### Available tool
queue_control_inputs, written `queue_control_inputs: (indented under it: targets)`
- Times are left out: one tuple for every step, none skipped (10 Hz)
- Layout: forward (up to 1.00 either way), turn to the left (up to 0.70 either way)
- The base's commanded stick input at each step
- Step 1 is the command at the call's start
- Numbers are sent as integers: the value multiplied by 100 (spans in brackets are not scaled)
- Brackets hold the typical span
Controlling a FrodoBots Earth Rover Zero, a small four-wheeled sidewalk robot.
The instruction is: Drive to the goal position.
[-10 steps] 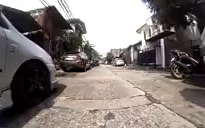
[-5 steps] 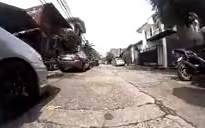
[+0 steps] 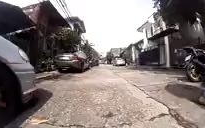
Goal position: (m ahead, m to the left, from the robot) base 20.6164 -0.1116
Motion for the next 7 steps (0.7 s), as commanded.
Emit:
queue_control_inputs:
  targets:
    - [70,0]
    - [70,0]
    - [70,0]
    - [70,0]
    - [70,0]
    - [70,0]
    - [70,0]
